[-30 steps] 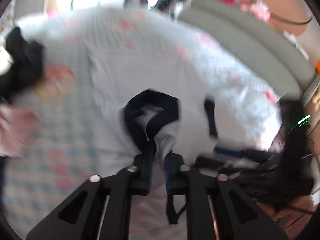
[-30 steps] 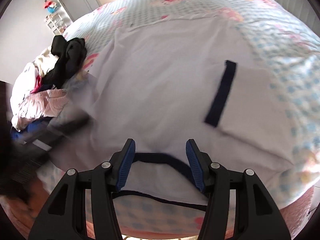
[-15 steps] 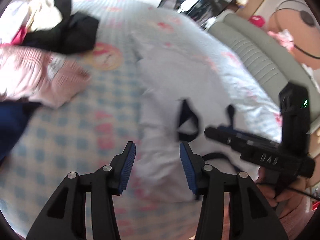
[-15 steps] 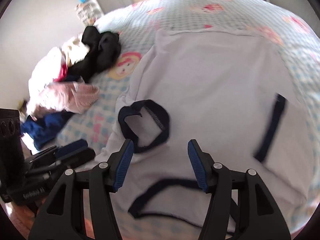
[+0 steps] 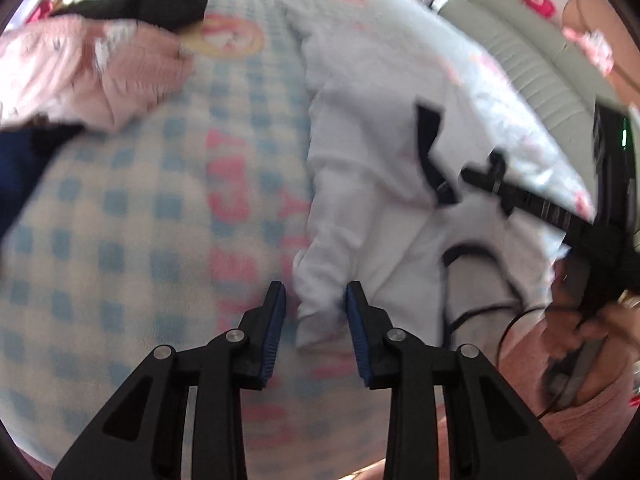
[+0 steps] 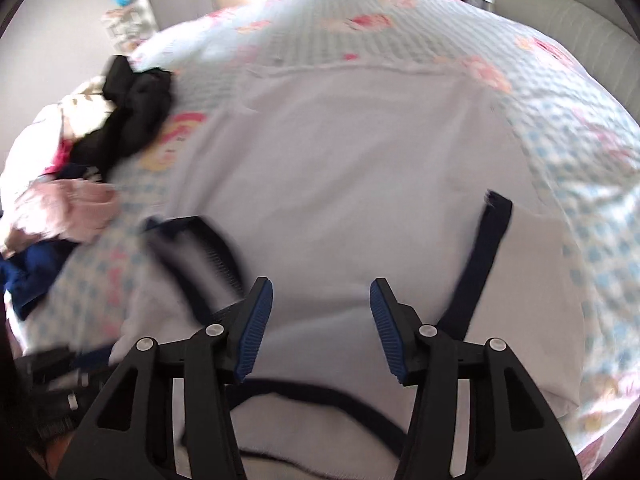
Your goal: Fold clothes
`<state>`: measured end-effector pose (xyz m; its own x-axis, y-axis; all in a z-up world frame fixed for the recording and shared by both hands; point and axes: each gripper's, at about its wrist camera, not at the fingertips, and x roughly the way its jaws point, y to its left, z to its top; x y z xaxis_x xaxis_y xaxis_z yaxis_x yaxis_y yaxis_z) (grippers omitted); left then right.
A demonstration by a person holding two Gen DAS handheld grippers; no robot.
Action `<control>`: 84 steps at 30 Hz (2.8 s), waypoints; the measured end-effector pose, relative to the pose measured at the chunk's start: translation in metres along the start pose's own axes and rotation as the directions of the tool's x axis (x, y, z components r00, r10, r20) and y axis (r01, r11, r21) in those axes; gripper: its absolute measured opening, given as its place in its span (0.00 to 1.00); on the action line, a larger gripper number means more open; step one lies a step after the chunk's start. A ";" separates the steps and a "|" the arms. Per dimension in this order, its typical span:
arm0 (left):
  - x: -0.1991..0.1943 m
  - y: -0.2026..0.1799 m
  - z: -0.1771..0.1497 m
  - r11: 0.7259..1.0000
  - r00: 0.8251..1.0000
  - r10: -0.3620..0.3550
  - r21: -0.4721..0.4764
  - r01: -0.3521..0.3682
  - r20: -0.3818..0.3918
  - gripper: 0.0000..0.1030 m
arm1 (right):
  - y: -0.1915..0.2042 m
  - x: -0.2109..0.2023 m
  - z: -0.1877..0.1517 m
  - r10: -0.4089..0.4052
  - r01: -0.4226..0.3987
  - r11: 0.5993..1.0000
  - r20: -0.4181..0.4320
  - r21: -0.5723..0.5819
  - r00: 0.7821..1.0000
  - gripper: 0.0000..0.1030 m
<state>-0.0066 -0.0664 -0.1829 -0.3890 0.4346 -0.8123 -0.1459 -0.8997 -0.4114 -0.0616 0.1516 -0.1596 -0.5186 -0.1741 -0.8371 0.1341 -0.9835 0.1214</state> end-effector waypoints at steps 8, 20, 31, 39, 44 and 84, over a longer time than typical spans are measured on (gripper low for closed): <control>0.034 -0.012 0.022 0.999 0.998 0.045 0.018 -0.045 -0.041 0.30 | 0.044 0.026 -0.023 0.272 -0.286 0.956 -0.170 -0.061 0.947 0.53; 0.022 -0.002 0.026 1.000 1.000 0.016 -0.006 -0.016 0.000 0.32 | 0.008 -0.002 -0.011 -0.007 0.006 1.000 0.051 0.014 0.999 0.46; 0.029 -0.012 0.076 0.998 0.997 -0.051 0.042 0.048 0.066 0.36 | 0.004 0.015 -0.011 0.137 -0.139 0.990 -0.083 -0.010 0.987 0.51; 0.023 -0.008 0.067 1.000 0.993 -0.008 -0.014 0.009 0.114 0.36 | 0.004 0.011 -0.003 0.000 -0.002 1.000 -0.069 -0.031 0.998 0.45; 0.001 0.006 0.086 0.997 0.986 -0.039 -0.064 0.050 0.161 0.36 | 0.001 0.006 0.008 0.095 -0.095 0.995 -0.042 -0.003 0.995 0.49; 0.065 0.067 0.172 0.967 0.996 -0.084 -0.237 0.092 0.044 0.17 | -0.227 0.041 0.089 0.062 -0.027 0.972 -0.140 0.235 0.988 0.60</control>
<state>-0.1979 -0.1058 -0.1928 -0.4154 0.5059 -0.7559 0.0386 -0.8205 -0.5703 -0.1882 0.3630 -0.1740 -0.3862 -0.2257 -0.8944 -0.0539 -0.9624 0.2661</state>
